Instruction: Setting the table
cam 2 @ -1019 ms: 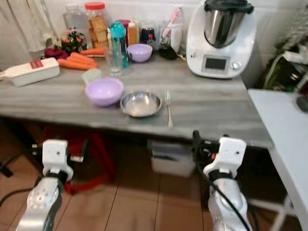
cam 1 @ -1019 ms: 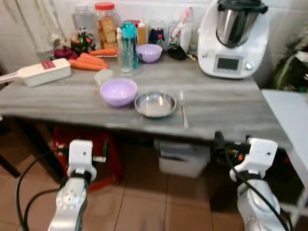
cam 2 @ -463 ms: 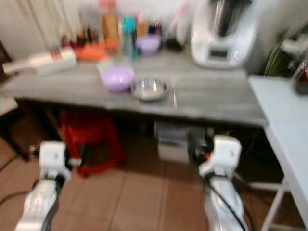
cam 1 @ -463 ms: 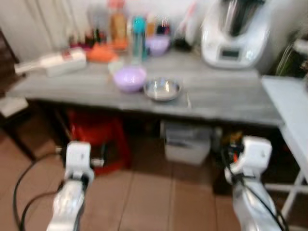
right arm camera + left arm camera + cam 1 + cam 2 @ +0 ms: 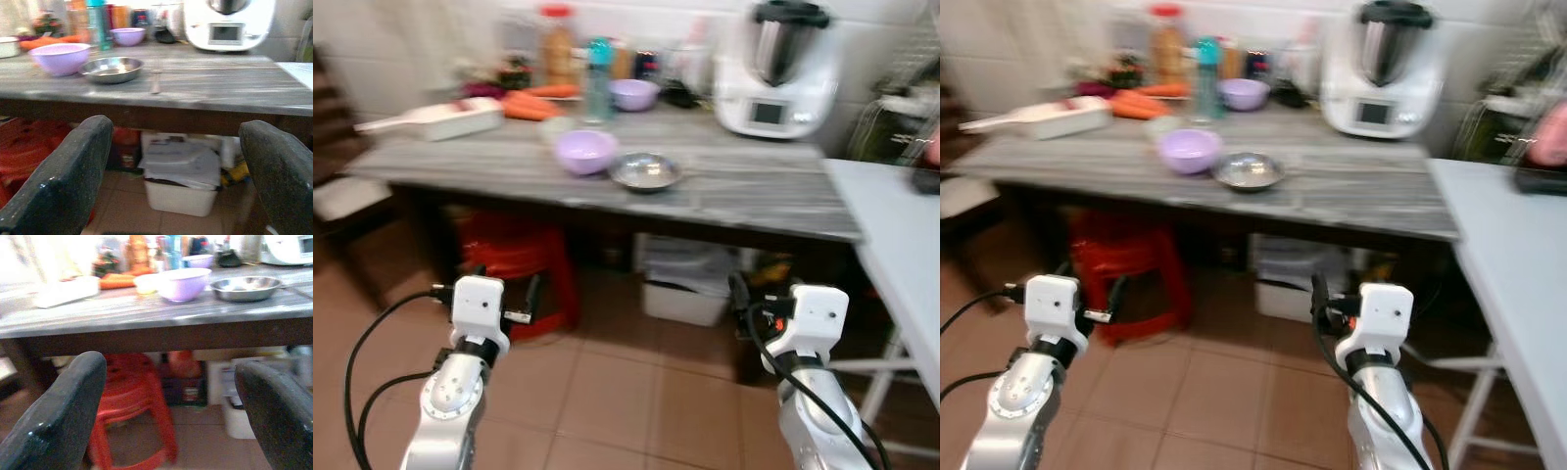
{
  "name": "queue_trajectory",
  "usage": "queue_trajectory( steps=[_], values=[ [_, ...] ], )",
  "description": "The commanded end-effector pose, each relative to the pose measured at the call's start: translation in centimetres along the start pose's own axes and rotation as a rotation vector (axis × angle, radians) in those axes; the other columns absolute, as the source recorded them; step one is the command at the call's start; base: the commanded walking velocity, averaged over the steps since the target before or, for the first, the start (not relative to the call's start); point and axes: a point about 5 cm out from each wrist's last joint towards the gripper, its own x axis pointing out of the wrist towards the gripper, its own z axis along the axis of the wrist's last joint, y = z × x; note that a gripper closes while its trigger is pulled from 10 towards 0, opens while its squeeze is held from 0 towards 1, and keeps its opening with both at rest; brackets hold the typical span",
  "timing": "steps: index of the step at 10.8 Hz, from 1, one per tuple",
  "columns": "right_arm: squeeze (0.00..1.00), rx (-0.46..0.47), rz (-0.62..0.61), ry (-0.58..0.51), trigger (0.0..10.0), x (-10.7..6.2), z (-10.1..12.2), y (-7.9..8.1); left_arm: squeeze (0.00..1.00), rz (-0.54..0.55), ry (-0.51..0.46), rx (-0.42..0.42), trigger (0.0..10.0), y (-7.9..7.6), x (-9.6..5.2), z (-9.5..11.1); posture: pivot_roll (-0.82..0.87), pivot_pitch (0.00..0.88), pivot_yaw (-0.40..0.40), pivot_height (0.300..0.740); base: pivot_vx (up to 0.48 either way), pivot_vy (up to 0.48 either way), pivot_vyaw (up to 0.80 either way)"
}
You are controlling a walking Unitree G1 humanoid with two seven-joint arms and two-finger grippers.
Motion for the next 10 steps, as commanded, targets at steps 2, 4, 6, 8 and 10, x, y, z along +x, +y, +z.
queue_trajectory(
  steps=[2, 4, 6, 8, 10],
  values=[
    [0.0, -0.008, -0.03, -0.012, 10.0, 0.04, 0.07, -0.42, 0.0, -0.037, -0.023, -0.002, 10.0, -0.59, 0.37, 0.61, 0.01, 0.0, -0.006, 0.74, 0.0, 0.0, 0.0],
    [0.0, 0.014, -0.022, 0.007, 10.0, 0.05, -0.13, -0.36, 0.0, -0.041, -0.024, -0.009, 10.0, -0.68, 0.48, 0.65, 0.01, 0.0, -0.006, 0.74, 0.0, 0.0, 0.0],
    [0.0, 0.016, -0.018, 0.013, 10.0, 0.06, -0.25, -0.38, 0.0, -0.048, -0.025, -0.015, 10.0, -0.73, 0.5, 0.67, 0.01, 0.0, -0.005, 0.74, 0.0, 0.0, 0.0],
    [0.0, 0.029, -0.01, 0.013, 10.0, 0.14, -0.25, -0.39, 0.0, -0.051, -0.024, -0.015, 10.0, -0.77, 0.47, 0.67, 0.01, 0.0, -0.005, 0.74, 0.0, -0.133, 0.0],
    [0.0, 0.055, 0.001, 0.002, 10.0, 0.04, -0.03, -0.35, 0.0, -0.054, -0.024, -0.021, 10.0, -0.84, 0.48, 0.7, 0.01, 0.0, -0.003, 0.74, 0.0, -0.339, 0.0]
  ],
)
